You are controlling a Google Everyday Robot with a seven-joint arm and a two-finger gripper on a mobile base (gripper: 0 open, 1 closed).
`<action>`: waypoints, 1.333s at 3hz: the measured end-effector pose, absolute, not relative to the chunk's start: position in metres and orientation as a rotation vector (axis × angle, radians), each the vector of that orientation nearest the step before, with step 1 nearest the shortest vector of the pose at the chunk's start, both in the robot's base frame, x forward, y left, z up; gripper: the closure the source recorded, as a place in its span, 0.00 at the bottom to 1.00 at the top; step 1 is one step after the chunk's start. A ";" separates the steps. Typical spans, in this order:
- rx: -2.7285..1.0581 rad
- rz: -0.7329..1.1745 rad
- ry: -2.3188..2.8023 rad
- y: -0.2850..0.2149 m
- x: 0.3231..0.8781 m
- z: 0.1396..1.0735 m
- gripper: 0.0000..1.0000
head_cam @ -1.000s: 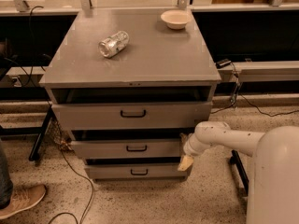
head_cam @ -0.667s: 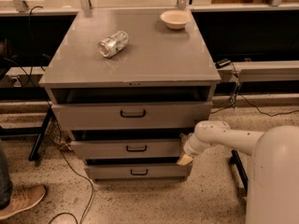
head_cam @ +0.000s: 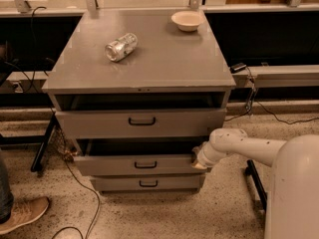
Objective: Open middle drawer
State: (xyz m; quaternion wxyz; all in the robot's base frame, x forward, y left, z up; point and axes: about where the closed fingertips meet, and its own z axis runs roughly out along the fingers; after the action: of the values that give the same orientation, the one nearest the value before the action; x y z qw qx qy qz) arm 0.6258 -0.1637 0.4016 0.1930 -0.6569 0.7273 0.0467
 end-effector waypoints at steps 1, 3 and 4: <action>-1.843 0.131 2.041 -0.164 0.626 0.405 1.00; -1.869 0.139 2.045 -0.163 0.620 0.401 1.00; -1.869 0.139 2.046 -0.163 0.620 0.402 1.00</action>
Offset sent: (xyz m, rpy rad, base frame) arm 0.0000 0.0000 0.0026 0.0000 0.0000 0.0000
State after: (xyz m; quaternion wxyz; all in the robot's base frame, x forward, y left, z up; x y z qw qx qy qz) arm 0.6201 -0.1626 0.4016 0.1827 -0.6623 0.7250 0.0492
